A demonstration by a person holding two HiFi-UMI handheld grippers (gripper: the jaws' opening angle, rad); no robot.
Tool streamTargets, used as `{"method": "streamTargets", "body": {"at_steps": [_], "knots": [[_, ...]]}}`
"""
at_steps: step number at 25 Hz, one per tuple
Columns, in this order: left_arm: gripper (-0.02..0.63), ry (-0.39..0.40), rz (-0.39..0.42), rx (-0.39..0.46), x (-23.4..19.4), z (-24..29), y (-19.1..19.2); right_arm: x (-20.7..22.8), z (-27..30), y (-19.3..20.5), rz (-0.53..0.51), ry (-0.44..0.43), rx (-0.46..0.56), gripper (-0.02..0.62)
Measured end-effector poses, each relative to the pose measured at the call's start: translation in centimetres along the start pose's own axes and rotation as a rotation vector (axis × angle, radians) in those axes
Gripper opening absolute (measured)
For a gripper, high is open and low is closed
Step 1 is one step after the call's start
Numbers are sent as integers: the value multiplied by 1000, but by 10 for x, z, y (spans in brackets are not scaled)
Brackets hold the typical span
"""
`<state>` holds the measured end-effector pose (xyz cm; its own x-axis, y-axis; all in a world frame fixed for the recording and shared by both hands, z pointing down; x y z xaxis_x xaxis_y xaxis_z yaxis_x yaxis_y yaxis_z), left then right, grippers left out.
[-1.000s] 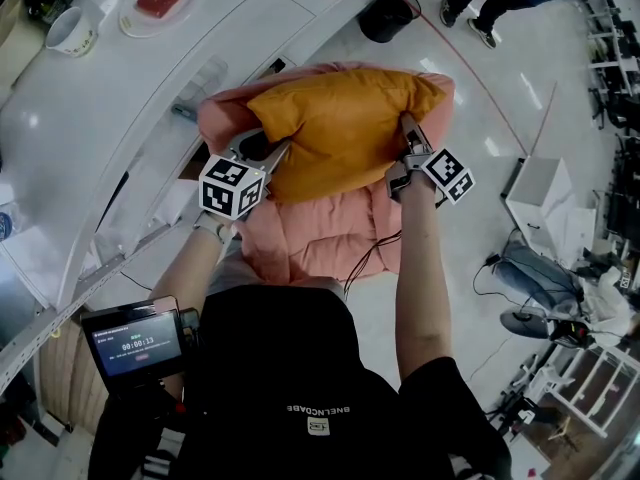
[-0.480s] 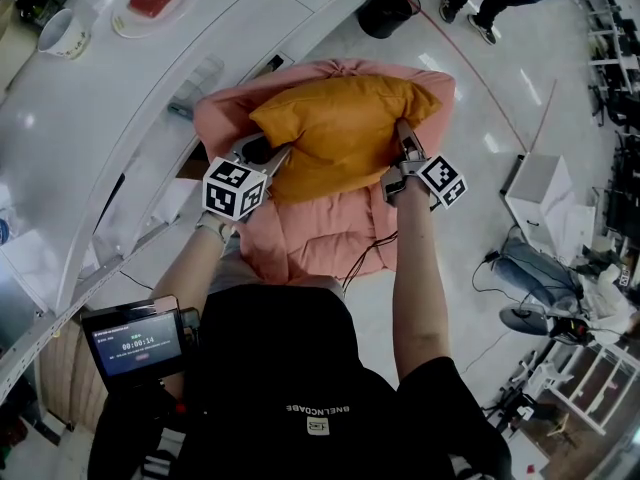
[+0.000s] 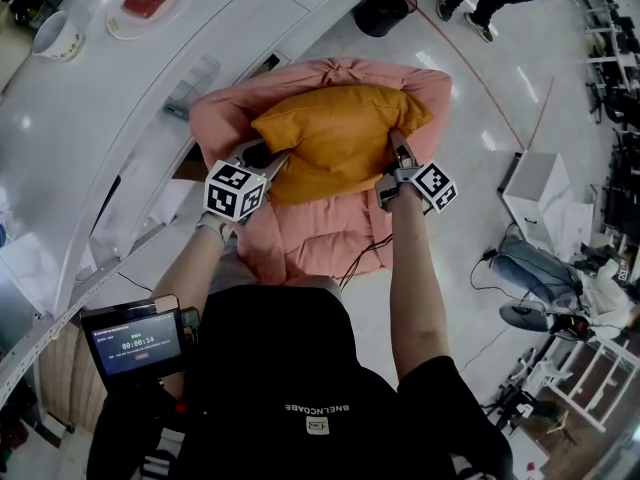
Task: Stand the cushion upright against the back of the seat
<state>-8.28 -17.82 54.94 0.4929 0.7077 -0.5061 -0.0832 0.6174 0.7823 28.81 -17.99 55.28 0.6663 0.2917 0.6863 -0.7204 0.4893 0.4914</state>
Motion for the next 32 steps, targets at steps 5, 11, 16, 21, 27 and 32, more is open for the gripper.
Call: {"method": "streamTargets", "body": {"at_steps": [5, 11, 16, 21, 27, 32], "knots": [[150, 6, -4, -16, -1, 6, 7, 13, 0, 5, 24, 2, -4, 107], [150, 10, -14, -19, -3, 7, 8, 12, 0, 5, 24, 10, -2, 107], [160, 24, -40, -12, -6, 0, 2, 1, -2, -4, 18, 15, 12, 120], [170, 15, -39, -5, 2, -14, -11, -15, -14, -17, 6, 9, 25, 141], [172, -13, -21, -28, 9, -24, -23, -33, -25, -27, -19, 38, 33, 152], [170, -39, 13, -56, 13, -34, -35, -52, -31, -33, -61, 59, 41, 152]]}}
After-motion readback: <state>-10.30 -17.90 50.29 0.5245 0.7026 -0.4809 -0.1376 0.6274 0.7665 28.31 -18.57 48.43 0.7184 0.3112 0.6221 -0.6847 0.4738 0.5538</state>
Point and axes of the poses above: the fingertips, and each gripper's own axes: z forward along the fingers, x to its right, y out of its underside, the point moved 10 cm from there along -z, backward along the fingers, and after that the axes turned 11 degrees about y, right-handed, at the moved point
